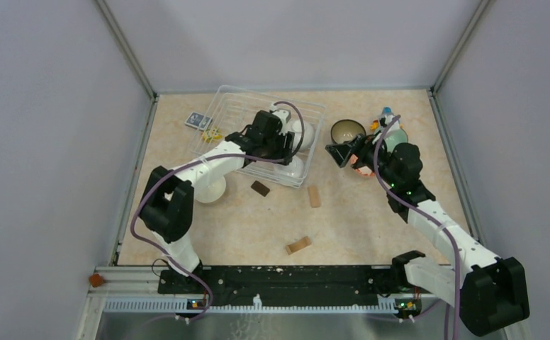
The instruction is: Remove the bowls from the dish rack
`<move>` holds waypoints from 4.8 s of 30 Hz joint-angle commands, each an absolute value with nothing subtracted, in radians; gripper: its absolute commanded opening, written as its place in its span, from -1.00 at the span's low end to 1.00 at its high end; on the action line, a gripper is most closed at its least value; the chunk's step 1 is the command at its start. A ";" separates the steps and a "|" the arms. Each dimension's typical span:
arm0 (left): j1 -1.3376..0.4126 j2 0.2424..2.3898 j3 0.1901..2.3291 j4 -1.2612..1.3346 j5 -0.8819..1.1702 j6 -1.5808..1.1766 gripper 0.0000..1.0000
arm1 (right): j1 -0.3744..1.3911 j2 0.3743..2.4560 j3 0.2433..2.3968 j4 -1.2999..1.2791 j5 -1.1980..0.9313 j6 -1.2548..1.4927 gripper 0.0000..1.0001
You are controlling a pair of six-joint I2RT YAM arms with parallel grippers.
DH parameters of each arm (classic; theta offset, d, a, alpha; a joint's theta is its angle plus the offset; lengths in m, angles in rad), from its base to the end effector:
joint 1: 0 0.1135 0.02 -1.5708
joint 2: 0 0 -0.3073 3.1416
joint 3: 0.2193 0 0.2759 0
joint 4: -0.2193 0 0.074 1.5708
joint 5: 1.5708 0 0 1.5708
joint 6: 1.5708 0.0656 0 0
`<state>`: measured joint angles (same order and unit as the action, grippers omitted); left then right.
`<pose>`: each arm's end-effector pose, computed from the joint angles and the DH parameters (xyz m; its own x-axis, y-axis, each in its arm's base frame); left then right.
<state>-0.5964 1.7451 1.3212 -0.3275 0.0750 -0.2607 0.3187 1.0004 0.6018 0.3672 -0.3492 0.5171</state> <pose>0.3657 -0.2542 0.2649 -0.7018 0.1657 -0.6929 0.4394 0.8663 -0.2378 0.2409 0.1031 0.3187 -0.3320 0.3796 -0.8635 -0.5235 0.6874 0.5035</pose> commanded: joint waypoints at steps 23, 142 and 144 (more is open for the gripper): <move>-0.294 1.672 1.063 -0.061 0.420 -0.505 -0.29 | 0.340 1.189 0.831 0.132 -0.370 0.471 0.67; -0.312 1.811 1.200 -0.206 0.317 -0.400 -0.74 | 0.575 1.922 1.575 -0.385 -0.231 0.401 0.51; -0.310 1.809 1.197 -0.203 0.315 -0.401 -0.76 | 0.577 1.947 1.608 -0.423 -0.218 0.400 0.54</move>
<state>-0.3153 1.7981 1.2385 -0.1524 0.3283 -0.3985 0.5629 1.9026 1.5162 -0.3668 -0.2260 0.3965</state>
